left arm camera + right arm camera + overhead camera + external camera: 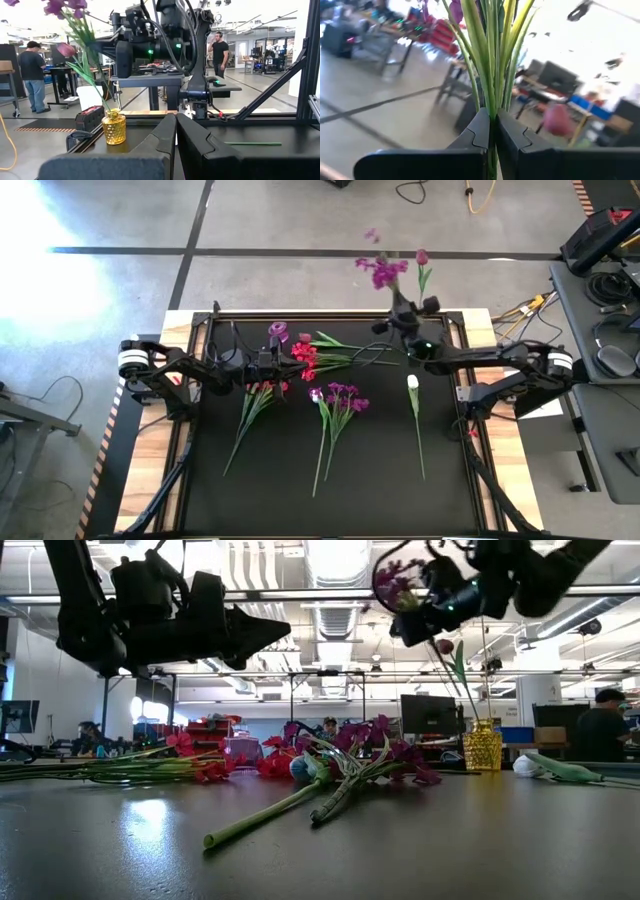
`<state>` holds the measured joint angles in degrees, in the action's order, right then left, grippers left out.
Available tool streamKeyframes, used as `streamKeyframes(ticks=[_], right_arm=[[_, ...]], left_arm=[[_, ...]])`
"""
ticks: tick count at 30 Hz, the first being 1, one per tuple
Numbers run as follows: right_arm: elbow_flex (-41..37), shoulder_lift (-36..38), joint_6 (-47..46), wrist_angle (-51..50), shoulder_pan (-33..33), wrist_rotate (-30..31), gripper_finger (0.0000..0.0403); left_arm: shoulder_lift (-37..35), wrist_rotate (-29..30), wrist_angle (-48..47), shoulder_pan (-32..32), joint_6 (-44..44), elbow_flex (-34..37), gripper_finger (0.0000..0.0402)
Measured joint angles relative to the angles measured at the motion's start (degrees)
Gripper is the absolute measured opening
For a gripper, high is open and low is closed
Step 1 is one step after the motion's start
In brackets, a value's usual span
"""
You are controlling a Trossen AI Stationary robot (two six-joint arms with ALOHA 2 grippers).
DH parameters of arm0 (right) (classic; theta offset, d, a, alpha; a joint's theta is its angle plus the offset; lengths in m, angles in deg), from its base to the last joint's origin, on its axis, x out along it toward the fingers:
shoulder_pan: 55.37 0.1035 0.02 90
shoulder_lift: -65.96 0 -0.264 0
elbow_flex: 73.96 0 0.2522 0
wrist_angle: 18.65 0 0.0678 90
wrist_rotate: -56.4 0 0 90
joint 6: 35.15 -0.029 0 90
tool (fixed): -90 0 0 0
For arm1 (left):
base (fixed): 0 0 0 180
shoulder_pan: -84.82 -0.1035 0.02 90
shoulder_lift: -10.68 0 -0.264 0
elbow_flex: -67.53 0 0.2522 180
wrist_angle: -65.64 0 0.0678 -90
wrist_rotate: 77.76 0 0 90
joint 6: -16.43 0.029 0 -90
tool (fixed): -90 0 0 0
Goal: Sort flowers into vase by color
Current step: Put the right purple flowers into the yellow vase
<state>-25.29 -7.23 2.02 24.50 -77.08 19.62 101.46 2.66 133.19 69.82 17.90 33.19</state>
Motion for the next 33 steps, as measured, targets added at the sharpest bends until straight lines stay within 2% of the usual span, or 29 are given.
streamKeyframes(ticks=[5,18,33], right_arm=[[-5.58,0.02,3.9,11.44,-1.92,0.8,0.0009],[-9.82,0.04,-0.04,14.58,-9.83,-4.37,0.0011],[-14.17,0.0,-7.33,14.6,-13.34,-7.22,0.0012]], left_arm=[[0.0,0.0,-0.06,0.0,0.21,0.02,0.0],[0.0,0.02,-0.02,0.0,0.31,0.02,0.0],[0.0,0.04,-0.02,0.0,1.04,0.02,0.0]])
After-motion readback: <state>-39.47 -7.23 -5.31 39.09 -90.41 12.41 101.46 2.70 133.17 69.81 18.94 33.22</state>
